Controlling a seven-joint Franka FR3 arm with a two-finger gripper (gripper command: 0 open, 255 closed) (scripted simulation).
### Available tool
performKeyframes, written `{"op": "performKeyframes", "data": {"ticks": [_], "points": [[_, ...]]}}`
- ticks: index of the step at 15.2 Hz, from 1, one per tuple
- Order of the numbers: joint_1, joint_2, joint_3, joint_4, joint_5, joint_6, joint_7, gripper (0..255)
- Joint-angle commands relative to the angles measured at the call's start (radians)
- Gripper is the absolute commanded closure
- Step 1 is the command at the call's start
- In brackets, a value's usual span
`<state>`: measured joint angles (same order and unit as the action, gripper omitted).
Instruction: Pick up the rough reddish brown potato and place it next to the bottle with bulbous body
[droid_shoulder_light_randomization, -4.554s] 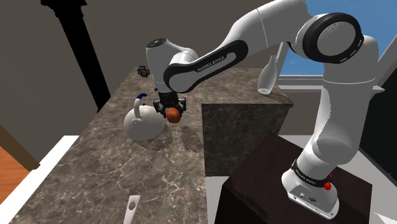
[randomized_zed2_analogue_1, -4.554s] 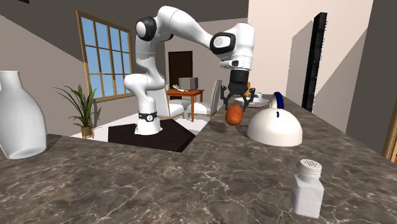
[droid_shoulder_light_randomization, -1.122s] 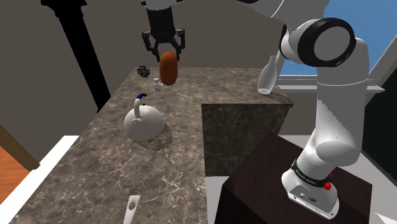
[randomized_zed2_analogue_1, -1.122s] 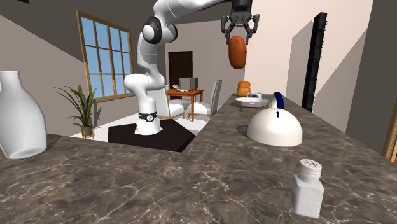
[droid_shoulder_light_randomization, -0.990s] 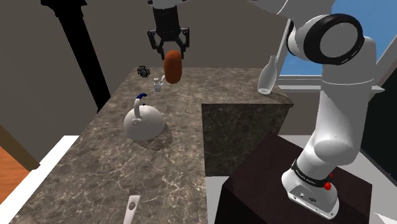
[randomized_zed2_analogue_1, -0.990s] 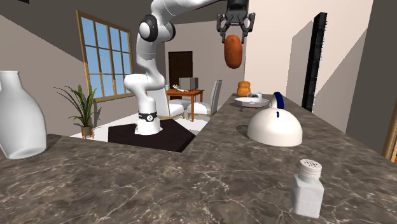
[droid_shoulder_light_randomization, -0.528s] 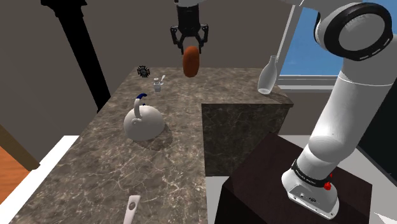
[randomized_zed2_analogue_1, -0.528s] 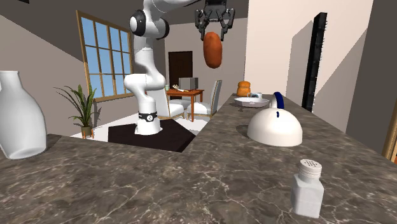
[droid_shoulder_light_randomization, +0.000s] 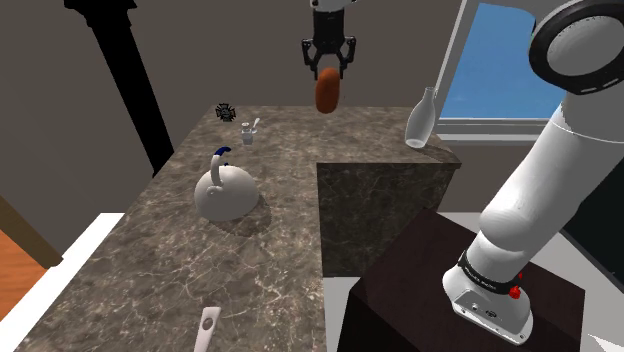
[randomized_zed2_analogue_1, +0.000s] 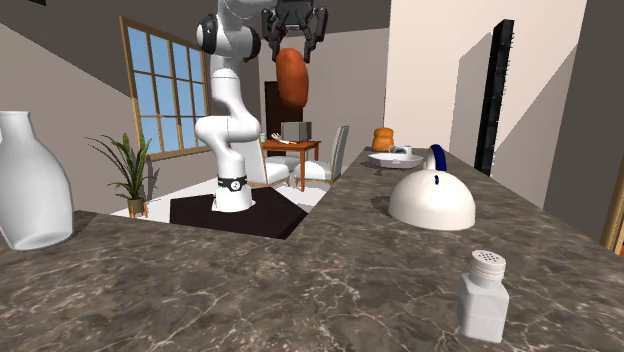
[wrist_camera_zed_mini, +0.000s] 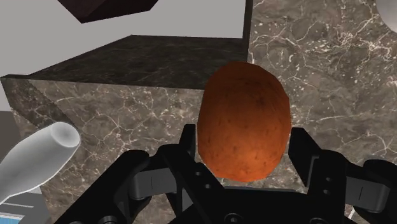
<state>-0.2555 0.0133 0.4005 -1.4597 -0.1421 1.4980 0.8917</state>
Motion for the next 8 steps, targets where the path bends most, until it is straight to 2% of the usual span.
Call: {"op": "performKeyframes", "data": {"ticks": [1, 8], "points": [[-0.027, -0.015, -0.026, -0.013, 0.008, 0.007, -0.054, 255], [-0.113, -0.036, -0.116, -0.043, 0.021, 0.039, -0.226, 255]]}}
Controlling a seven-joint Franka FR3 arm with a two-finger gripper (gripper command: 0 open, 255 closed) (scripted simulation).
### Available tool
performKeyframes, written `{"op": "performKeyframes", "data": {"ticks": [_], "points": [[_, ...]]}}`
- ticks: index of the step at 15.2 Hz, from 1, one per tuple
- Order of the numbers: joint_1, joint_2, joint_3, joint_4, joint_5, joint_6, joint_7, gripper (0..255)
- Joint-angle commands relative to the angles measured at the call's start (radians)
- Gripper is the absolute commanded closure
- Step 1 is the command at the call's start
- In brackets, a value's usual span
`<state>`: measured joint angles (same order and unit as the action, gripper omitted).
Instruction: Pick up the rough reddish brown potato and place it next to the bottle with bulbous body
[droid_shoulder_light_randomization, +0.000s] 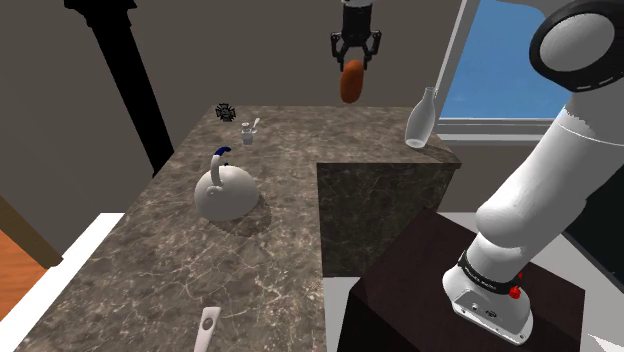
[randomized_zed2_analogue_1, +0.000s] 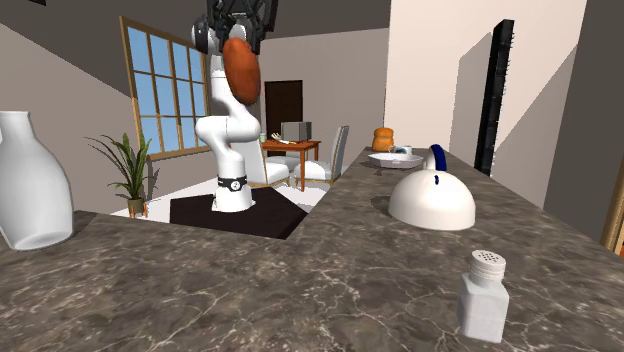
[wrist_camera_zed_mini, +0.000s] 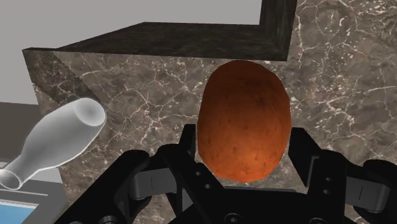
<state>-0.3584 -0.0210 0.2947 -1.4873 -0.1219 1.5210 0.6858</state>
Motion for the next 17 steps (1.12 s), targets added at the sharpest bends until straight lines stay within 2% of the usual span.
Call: {"op": "performKeyframes", "data": {"ticks": [1, 9, 17], "points": [[-0.021, 0.0, -0.023, -0.014, 0.002, 0.019, -0.044, 255], [-0.112, 0.054, -0.115, 0.046, 0.003, 0.034, -0.226, 255], [-0.202, 0.181, -0.191, 0.206, 0.008, 0.018, -0.396, 255]]}}
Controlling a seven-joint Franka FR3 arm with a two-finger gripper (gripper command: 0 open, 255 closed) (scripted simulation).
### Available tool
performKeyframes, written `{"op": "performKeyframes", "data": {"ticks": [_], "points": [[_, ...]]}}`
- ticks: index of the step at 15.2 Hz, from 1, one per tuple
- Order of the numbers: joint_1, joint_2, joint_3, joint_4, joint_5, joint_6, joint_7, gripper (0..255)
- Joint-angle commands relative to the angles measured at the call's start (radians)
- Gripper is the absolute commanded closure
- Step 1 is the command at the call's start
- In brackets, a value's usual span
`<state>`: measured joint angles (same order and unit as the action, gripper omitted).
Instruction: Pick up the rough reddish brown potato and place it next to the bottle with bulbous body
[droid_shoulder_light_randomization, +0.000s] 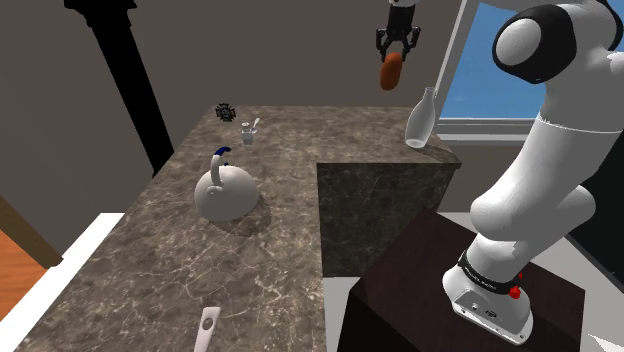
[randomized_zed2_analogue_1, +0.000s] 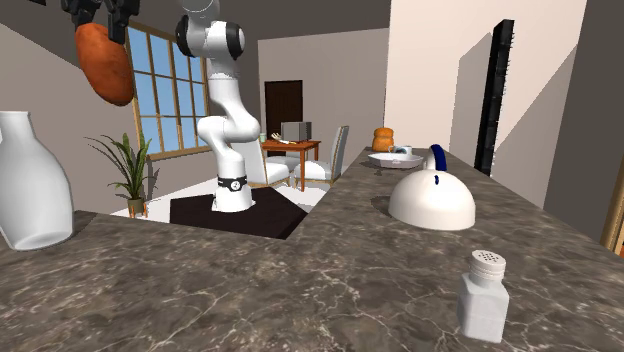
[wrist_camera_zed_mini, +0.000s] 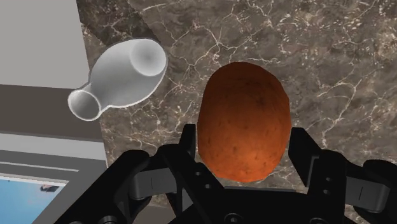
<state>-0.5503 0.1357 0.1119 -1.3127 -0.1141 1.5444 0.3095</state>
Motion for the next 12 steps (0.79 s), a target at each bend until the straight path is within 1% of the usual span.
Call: {"op": "performKeyframes", "data": {"ticks": [1, 2, 12], "points": [[-0.021, 0.046, -0.016, 0.061, 0.001, -0.011, -0.04, 255], [-0.03, 0.064, -0.022, 0.086, 0.002, -0.016, -0.056, 255], [-0.037, 0.006, -0.024, -0.132, 0.008, 0.144, -0.046, 255]]}}
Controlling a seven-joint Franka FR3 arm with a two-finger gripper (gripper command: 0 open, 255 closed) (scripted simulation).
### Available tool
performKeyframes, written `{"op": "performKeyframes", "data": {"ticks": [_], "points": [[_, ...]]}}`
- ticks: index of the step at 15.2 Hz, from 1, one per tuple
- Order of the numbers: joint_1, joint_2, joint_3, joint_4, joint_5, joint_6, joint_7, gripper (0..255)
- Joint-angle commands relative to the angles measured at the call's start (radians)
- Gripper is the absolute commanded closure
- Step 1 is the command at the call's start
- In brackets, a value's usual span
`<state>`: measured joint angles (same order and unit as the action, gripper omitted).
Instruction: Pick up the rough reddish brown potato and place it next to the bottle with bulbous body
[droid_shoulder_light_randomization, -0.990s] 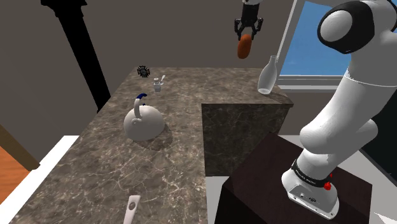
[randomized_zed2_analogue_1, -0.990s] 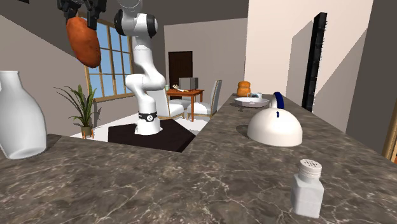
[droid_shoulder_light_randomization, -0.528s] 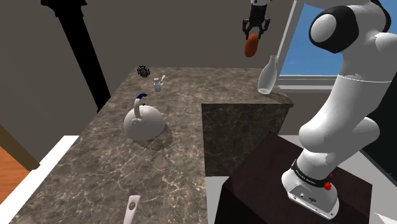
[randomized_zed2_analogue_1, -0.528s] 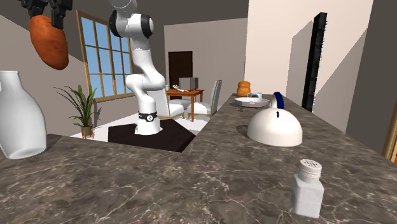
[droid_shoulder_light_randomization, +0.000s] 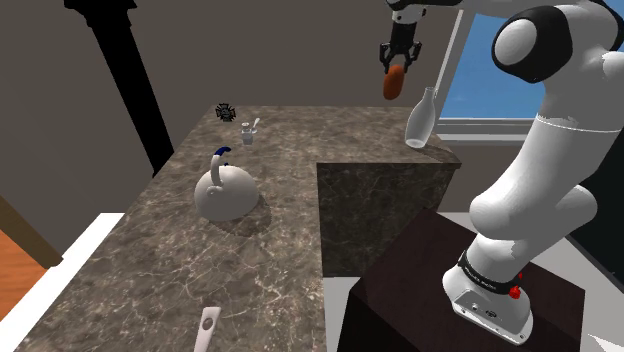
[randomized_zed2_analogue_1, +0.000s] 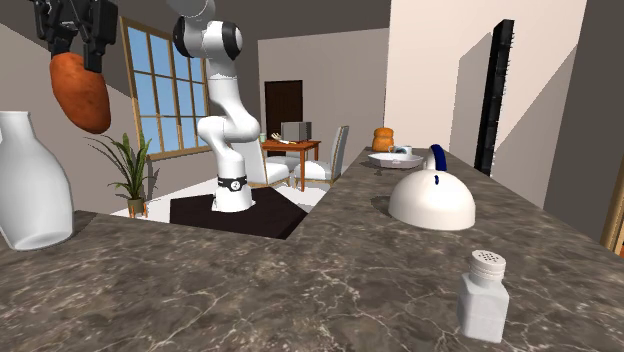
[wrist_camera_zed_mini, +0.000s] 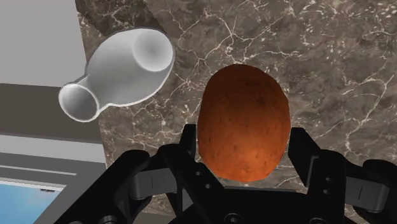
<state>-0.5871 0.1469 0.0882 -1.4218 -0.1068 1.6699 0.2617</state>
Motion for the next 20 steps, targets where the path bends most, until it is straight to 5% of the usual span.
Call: {"op": "performKeyframes", "data": {"ticks": [1, 20], "points": [[-0.001, -0.009, 0.0, -0.041, 0.0, 0.033, 0.003, 255], [-0.005, -0.026, -0.003, -0.32, -0.005, 0.293, 0.025, 255]]}}
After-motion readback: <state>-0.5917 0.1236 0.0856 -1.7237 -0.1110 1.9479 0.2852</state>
